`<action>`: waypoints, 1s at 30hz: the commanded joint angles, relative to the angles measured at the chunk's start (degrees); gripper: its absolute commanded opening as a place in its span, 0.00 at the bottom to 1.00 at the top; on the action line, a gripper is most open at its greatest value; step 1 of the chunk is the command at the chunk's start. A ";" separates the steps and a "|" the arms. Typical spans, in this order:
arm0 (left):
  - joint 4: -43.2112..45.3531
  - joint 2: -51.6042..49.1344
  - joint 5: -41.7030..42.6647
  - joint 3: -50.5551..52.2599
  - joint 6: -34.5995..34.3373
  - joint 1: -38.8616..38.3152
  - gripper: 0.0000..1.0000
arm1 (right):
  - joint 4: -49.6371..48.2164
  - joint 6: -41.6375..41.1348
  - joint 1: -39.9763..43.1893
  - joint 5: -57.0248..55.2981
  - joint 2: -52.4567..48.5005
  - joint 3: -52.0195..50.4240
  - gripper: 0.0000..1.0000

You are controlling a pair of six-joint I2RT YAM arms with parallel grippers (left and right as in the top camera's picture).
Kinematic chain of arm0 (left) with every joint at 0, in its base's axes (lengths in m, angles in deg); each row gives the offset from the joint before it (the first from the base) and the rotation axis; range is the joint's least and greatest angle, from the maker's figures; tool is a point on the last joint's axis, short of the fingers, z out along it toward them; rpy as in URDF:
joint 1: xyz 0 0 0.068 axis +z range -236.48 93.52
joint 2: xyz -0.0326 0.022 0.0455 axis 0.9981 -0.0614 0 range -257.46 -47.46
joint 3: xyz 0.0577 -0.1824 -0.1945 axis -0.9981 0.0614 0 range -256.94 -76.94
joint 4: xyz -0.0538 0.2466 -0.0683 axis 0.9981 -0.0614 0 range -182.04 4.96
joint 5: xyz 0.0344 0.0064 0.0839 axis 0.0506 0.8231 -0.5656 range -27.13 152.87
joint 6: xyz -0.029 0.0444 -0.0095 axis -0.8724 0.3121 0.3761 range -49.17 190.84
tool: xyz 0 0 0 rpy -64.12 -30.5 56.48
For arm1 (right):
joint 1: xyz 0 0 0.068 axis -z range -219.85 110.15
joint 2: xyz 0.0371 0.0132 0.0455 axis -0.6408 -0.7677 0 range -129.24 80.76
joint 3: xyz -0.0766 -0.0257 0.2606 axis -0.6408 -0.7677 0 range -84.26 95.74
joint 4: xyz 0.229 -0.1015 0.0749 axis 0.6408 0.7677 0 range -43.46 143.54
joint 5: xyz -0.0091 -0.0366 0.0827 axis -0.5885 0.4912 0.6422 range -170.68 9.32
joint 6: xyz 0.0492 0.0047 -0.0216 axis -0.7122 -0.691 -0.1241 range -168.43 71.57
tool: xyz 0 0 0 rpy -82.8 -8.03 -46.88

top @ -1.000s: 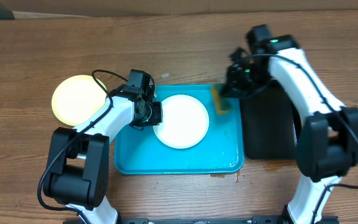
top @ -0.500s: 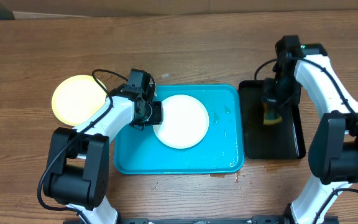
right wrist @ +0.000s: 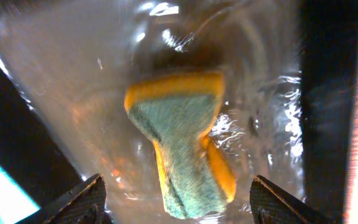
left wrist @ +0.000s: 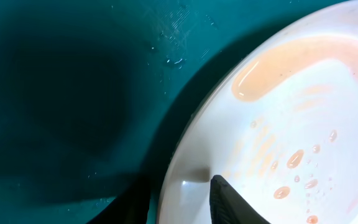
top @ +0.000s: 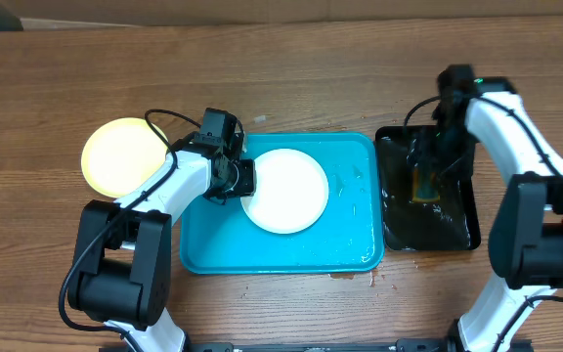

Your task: Clean dirty plates on tray and stack at the side

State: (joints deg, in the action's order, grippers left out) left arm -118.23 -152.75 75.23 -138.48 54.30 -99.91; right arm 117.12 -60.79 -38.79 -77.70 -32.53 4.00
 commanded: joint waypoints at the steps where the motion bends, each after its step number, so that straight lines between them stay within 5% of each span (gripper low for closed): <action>1: -0.96 -1.16 -0.76 0.35 -0.20 -0.28 0.28 | 0.70 -0.28 6.38 4.35 1.44 7.34 0.75; 5: -1.27 -1.16 -0.76 0.35 -0.17 -0.26 0.04 | 2.29 -0.26 13.07 4.39 1.44 11.52 0.85; 6: -1.44 -1.14 -0.76 0.33 -0.17 -0.26 0.04 | 2.27 -0.26 14.93 4.39 1.44 11.69 1.00; 16: -14.67 -0.66 -5.05 -10.16 -0.20 -0.26 0.04 | -1.46 -0.26 25.94 4.39 1.40 11.45 1.00; 22: -26.40 -0.66 -15.61 -22.64 -0.20 -0.50 0.04 | -2.47 -0.26 27.67 4.39 1.40 11.45 1.00; 30: -30.69 -0.66 -15.52 -35.12 -0.42 -1.46 0.04 | -2.86 -0.26 27.61 4.39 1.40 11.45 1.00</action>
State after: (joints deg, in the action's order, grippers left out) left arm -148.63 -152.91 60.93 -168.88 54.30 -100.06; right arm 114.65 -60.86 -11.12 -73.54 -32.53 14.82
